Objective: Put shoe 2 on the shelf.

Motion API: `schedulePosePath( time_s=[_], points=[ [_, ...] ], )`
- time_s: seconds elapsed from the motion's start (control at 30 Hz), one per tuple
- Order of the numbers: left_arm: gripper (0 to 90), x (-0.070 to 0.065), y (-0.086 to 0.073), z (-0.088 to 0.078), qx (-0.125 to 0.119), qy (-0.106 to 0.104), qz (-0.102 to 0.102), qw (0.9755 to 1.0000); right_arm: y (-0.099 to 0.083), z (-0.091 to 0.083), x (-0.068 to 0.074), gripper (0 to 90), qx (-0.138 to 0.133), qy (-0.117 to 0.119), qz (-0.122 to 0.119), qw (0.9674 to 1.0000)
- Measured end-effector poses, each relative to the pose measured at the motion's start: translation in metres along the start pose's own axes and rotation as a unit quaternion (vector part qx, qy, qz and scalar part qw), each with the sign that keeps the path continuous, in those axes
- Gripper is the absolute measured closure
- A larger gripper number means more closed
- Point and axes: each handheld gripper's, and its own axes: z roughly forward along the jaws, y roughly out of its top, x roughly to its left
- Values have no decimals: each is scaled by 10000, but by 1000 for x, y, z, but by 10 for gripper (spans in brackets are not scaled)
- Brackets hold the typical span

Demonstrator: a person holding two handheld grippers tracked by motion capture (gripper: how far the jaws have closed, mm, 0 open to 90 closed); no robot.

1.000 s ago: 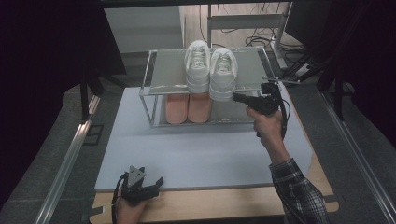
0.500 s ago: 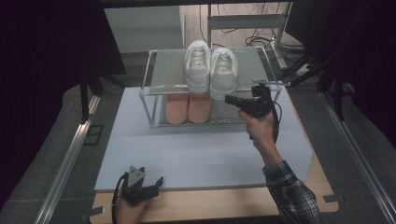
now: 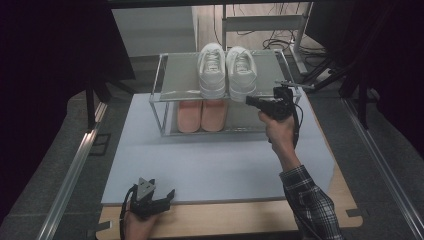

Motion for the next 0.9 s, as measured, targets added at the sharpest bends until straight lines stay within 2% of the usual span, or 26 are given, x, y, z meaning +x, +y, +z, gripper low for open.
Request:
schedulePosePath(
  time_s=[0.2,0.4,0.57,0.67,0.9],
  points=[
    [161,0,0,0,0,1,0,10000,2,4,-1,900,-40,-37,50,10000],
    [160,0,0,0,-7,-3,-6,10000,1,9,2,900,-8,63,58,10000],
    [160,0,0,0,-11,-3,-11,10000,1,16,8,900,26,52,-14,10000],
    [160,0,0,0,-9,-2,-9,10000,1,15,6,900,25,122,16,9999],
    [160,0,0,0,-11,-2,-10,10000,0,15,8,900,26,21,-75,10000]
  ],
)
